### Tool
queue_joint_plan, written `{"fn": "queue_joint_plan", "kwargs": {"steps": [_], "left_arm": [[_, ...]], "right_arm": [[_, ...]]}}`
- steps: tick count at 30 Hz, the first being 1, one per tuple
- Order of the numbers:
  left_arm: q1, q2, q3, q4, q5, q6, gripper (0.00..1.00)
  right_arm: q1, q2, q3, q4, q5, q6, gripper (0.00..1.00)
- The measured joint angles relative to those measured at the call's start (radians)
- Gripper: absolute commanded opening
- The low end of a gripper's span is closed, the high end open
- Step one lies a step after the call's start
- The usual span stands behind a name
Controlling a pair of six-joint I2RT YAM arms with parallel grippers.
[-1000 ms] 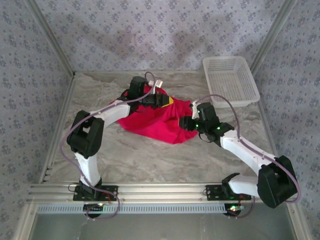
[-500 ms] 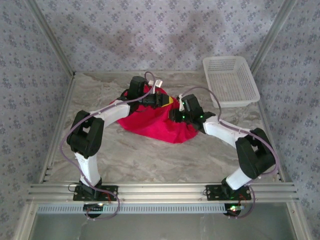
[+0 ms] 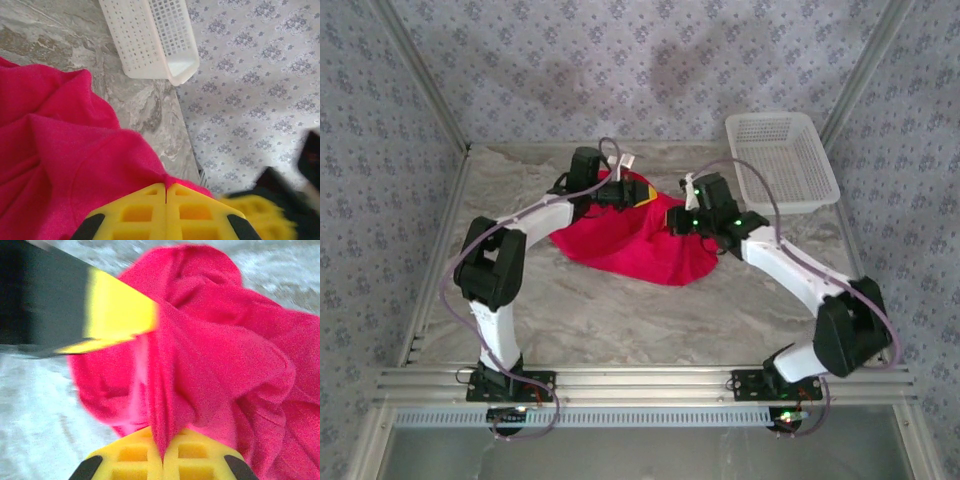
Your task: Fold the inside-out t-shirt
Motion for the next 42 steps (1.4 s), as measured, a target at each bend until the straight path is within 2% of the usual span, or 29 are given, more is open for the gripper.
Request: {"fn": "queue_joint_plan", "kwargs": {"steps": [4, 8, 9, 11, 14, 19, 25, 30, 32, 33, 34, 35, 37, 38, 39, 42], "left_arm": [[0.002, 0.055, 0.063, -0.004, -0.023, 0.007, 0.0], [0.011, 0.1, 0.072, -0.009, -0.051, 0.007, 0.0], [0.011, 0.107, 0.072, -0.013, -0.056, 0.008, 0.03], [0.006, 0.111, 0.068, -0.024, -0.061, 0.014, 0.15], [0.001, 0.092, 0.037, -0.037, -0.079, 0.057, 0.36], [-0.014, -0.072, -0.117, -0.129, -0.151, 0.201, 0.53], [-0.114, -0.178, -0.15, -0.152, -0.195, 0.367, 0.61], [-0.16, -0.095, -0.129, -0.169, -0.219, 0.448, 0.72], [-0.155, -0.035, -0.101, -0.189, -0.241, 0.478, 0.73], [-0.153, -0.003, -0.084, -0.204, -0.257, 0.494, 0.71], [-0.149, 0.025, -0.068, -0.219, -0.275, 0.509, 0.65], [-0.147, 0.045, -0.055, -0.231, -0.287, 0.523, 0.54], [-0.136, 0.087, -0.023, -0.248, -0.301, 0.538, 0.17], [-0.13, 0.1, -0.011, -0.254, -0.299, 0.539, 0.04], [-0.124, 0.111, 0.002, -0.259, -0.294, 0.539, 0.0], [-0.093, 0.125, 0.026, -0.257, -0.262, 0.532, 0.0]], "right_arm": [[-0.068, -0.113, 0.008, -0.042, -0.15, 0.032, 0.0], [-0.154, -0.156, 0.005, 0.003, -0.296, 0.09, 0.0], [-0.178, -0.155, 0.002, 0.026, -0.327, 0.109, 0.0], [-0.216, -0.143, -0.003, 0.062, -0.365, 0.147, 0.0], [-0.25, -0.087, 0.014, 0.059, -0.371, 0.19, 0.0], [-0.257, 0.074, 0.099, -0.044, -0.338, 0.22, 0.0], [-0.259, 0.125, 0.106, -0.096, -0.333, 0.244, 0.0], [-0.261, 0.125, 0.117, -0.105, -0.334, 0.251, 0.0], [-0.261, 0.125, 0.124, -0.113, -0.335, 0.252, 0.0], [-0.261, 0.125, 0.126, -0.113, -0.339, 0.252, 0.0], [-0.261, 0.124, 0.127, -0.115, -0.342, 0.252, 0.0], [-0.261, 0.123, 0.127, -0.116, -0.347, 0.252, 0.0], [-0.261, 0.12, 0.127, -0.123, -0.361, 0.252, 0.0], [-0.261, 0.118, 0.127, -0.127, -0.368, 0.251, 0.0], [-0.263, 0.114, 0.127, -0.134, -0.378, 0.251, 0.0], [-0.281, 0.094, 0.127, -0.16, -0.436, 0.25, 0.0]]}}
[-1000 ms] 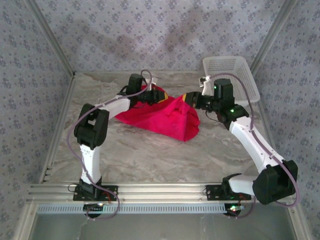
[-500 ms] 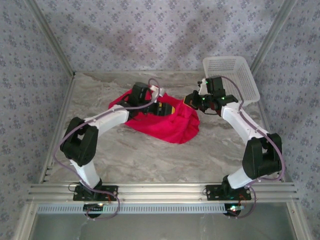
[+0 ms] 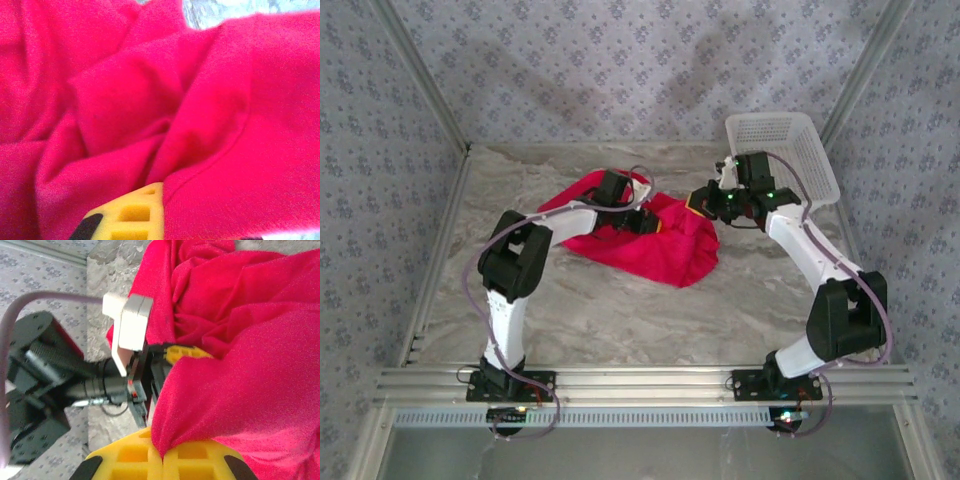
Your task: Fold the inside-out t-shirt
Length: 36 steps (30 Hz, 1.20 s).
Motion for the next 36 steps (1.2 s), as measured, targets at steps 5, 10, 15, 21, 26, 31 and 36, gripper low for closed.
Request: {"fn": "queue_joint_plan", "kwargs": {"steps": [5, 10, 15, 21, 26, 31, 36], "left_arm": [[0.049, -0.001, 0.0, 0.035, 0.093, -0.025, 0.0], [0.048, -0.002, 0.0, 0.077, 0.171, -0.059, 0.0], [0.033, -0.014, -0.032, 0.108, 0.187, -0.106, 0.0], [-0.014, -0.026, -0.062, 0.15, 0.187, -0.153, 0.0], [-0.031, -0.026, -0.074, 0.198, 0.187, -0.196, 0.0], [-0.025, -0.026, -0.076, 0.218, 0.188, -0.22, 0.0], [-0.024, -0.026, -0.076, 0.233, 0.188, -0.23, 0.0]], "right_arm": [[-0.086, -0.045, 0.0, 0.005, -0.155, 0.036, 0.0], [-0.121, -0.051, 0.0, 0.036, -0.225, 0.061, 0.0], [-0.103, 0.069, 0.058, 0.019, -0.15, 0.027, 0.0], [-0.057, 0.325, 0.205, -0.019, 0.021, -0.003, 0.27], [-0.024, 0.343, 0.219, -0.098, 0.174, -0.045, 0.33], [0.061, 0.263, 0.216, -0.175, 0.357, -0.099, 0.33], [0.189, 0.217, 0.216, -0.224, 0.502, -0.13, 0.32]]}}
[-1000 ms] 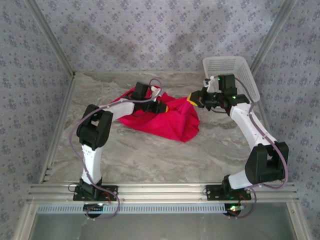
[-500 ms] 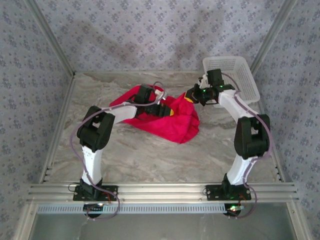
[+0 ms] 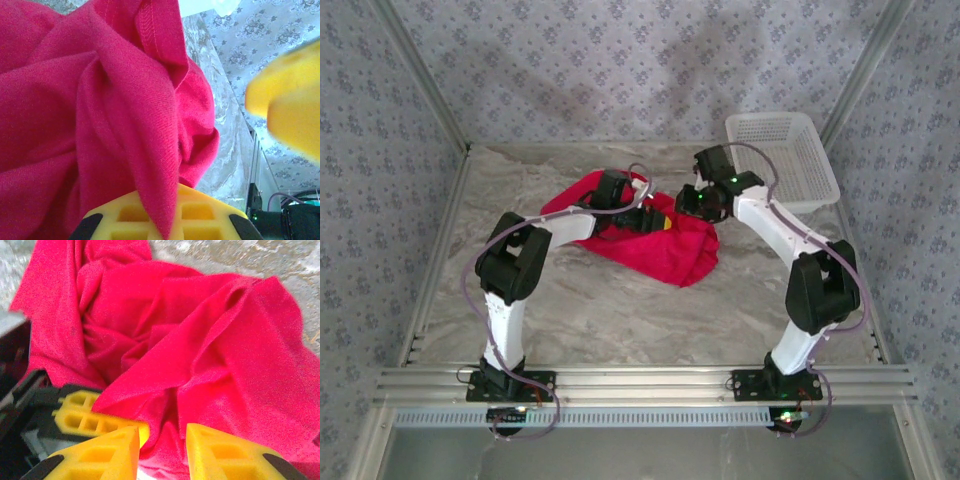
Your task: Fold the inside-out t-shirt
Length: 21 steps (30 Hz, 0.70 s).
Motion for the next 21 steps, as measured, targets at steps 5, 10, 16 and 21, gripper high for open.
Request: {"fn": "queue_joint_plan", "kwargs": {"steps": [5, 10, 16, 21], "left_arm": [[0.0, 0.0, -0.004, 0.006, 0.0, -0.005, 0.0], [0.0, 0.0, -0.02, 0.014, 0.0, -0.008, 0.0], [0.003, 0.0, -0.033, 0.021, -0.004, -0.011, 0.0], [0.012, 0.0, -0.041, 0.027, -0.003, -0.016, 0.0]], "right_arm": [[0.043, 0.033, 0.0, -0.035, 0.069, -0.01, 0.3], [0.042, 0.099, 0.001, -0.039, 0.087, -0.01, 0.32], [0.042, 0.17, 0.008, -0.037, 0.093, -0.006, 0.31], [0.042, 0.22, 0.047, -0.055, 0.1, 0.005, 0.0]]}}
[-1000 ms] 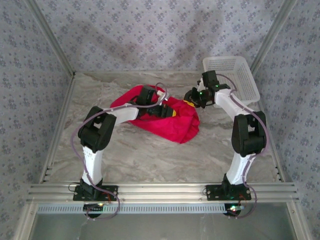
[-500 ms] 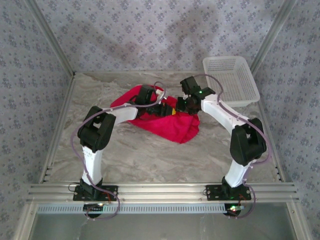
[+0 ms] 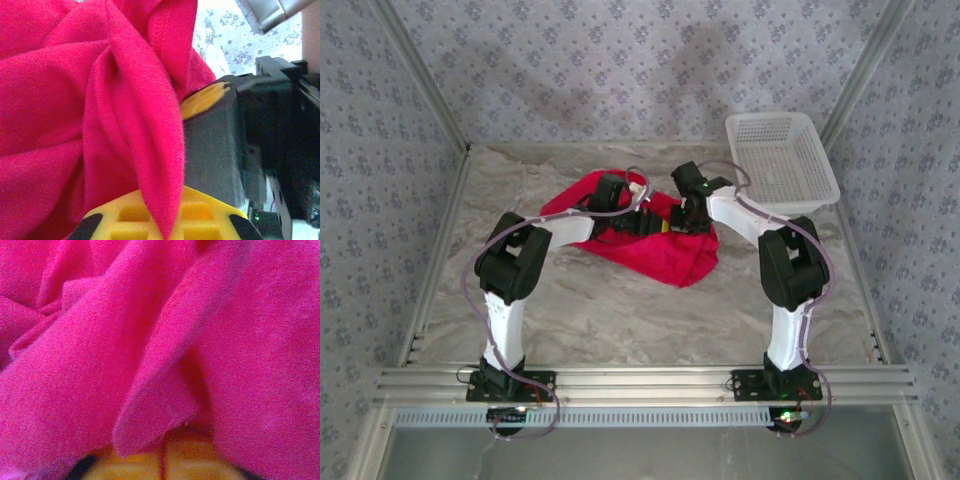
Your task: Fold the inside-out t-shirt
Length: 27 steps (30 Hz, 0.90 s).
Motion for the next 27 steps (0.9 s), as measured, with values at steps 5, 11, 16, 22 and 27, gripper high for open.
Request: {"fn": "queue_joint_plan", "kwargs": {"steps": [5, 11, 16, 22, 27], "left_arm": [[0.011, 0.0, -0.002, 0.001, 0.001, 0.0, 0.0], [0.039, 0.0, -0.002, 0.008, 0.003, -0.011, 0.0], [0.045, 0.0, -0.002, 0.019, 0.003, -0.015, 0.0], [0.039, 0.0, -0.005, 0.037, 0.003, -0.033, 0.0], [0.023, 0.0, -0.011, 0.052, 0.003, -0.04, 0.05]], "right_arm": [[0.0, -0.049, 0.045, -0.047, -0.008, -0.011, 0.0], [-0.01, -0.323, 0.033, -0.062, -0.07, -0.015, 0.0], [-0.053, -0.493, -0.041, -0.035, -0.117, -0.014, 0.0], [-0.126, -0.538, -0.242, 0.054, -0.163, 0.018, 0.0], [-0.276, -0.521, -0.385, 0.146, -0.201, 0.063, 0.0]]}}
